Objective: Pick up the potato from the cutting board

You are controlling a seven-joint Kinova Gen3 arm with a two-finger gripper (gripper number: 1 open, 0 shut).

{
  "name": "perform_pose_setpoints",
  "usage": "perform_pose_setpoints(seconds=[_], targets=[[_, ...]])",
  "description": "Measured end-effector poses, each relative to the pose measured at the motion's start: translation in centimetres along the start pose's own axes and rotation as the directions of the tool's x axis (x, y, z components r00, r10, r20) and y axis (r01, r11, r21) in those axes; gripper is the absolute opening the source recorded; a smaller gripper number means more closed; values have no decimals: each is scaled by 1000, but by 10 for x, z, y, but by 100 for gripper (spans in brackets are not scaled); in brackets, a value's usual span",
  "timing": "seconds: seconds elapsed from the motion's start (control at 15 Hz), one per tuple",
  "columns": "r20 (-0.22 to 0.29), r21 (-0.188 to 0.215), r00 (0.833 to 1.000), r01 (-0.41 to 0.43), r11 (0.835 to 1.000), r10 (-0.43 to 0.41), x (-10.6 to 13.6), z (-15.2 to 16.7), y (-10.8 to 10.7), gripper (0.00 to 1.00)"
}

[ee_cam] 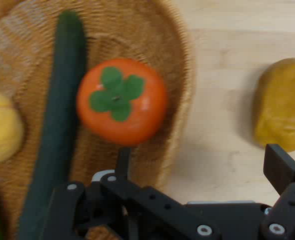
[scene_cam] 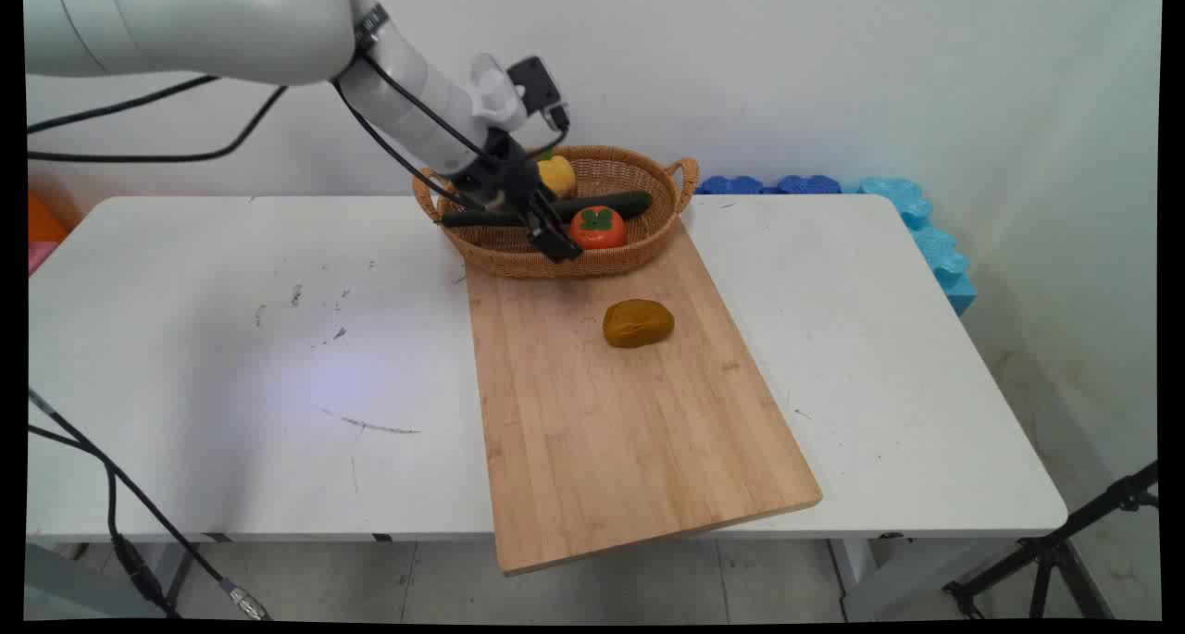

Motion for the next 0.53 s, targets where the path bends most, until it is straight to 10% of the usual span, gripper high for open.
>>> perform_pose_setpoints(seconds=[0.53], targets=[[-36,-90,999,-19,996,16,2,45,43,100]])
